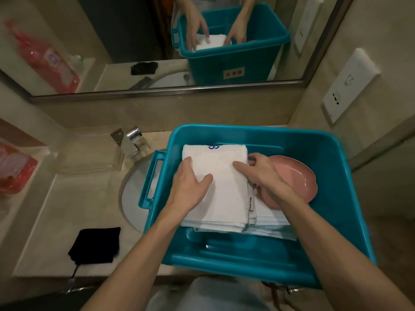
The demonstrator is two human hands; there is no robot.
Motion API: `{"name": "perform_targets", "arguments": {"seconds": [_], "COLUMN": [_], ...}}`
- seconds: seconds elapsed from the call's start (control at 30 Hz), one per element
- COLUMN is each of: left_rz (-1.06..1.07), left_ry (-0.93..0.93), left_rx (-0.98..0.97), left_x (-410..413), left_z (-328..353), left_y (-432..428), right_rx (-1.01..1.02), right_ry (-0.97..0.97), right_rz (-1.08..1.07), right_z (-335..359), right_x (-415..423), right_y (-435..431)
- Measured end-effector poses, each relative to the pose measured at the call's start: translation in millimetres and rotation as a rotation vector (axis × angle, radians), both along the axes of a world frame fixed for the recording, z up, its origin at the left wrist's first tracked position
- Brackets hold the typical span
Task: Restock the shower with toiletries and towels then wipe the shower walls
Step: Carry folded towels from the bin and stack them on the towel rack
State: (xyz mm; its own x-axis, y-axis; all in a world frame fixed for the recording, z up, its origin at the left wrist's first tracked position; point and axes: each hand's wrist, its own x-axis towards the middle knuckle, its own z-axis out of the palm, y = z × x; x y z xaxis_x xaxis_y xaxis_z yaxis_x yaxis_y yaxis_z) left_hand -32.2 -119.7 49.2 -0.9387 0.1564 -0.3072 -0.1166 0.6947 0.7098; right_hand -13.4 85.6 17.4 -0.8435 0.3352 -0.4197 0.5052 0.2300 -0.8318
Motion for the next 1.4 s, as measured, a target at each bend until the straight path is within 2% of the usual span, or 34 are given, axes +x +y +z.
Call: {"name": "perform_targets", "arguments": {"seconds": [0.17,0.3,0.47,0.57,0.67,0.77,0.8,0.9,0.93,1.07,1.2,1.4], "left_rz": [0.088,0.119,0.223,0.190,0.115,0.084,0.075,0.059,0.066,0.082,0.103,0.086], "left_ry": [-0.083,-0.128,-0.155,-0.124,-0.061,-0.049,-0.061,-0.078,-0.089,-0.087,-0.128,-0.113], "left_rx": [-0.004,-0.018,0.076,0.007,-0.145,-0.177,-0.164,-0.123,-0.118,-0.108,-0.055,0.002], "left_x": [-13,-23,-33,-34,-31,-28,-28,-29,-30,-30,-29,-28], "left_z": [4,1,1,0,-3,-4,-3,4,5,5,7,8], "left_y": [9,14,19,23,26,26,25,21,19,11,8,16], "right_rx": [-0.054,0.056,0.135,0.259,0.376,0.474,0.451,0.211,0.218,0.450,0.373,0.318], "right_ry": [-0.044,-0.008,0.066,0.030,-0.012,-0.074,-0.098,-0.192,-0.189,-0.035,-0.012,-0.195], "right_rz": [0.109,0.253,0.334,0.412,0.469,0.552,0.544,0.446,0.440,0.467,0.434,0.393], "right_z": [3,6,8,11,18,27,28,28,27,20,13,21], "right_x": [-9,-17,-21,-22,-26,-30,-31,-29,-28,-28,-19,-13], "right_y": [16,25,44,50,51,51,51,46,43,41,46,46]}}
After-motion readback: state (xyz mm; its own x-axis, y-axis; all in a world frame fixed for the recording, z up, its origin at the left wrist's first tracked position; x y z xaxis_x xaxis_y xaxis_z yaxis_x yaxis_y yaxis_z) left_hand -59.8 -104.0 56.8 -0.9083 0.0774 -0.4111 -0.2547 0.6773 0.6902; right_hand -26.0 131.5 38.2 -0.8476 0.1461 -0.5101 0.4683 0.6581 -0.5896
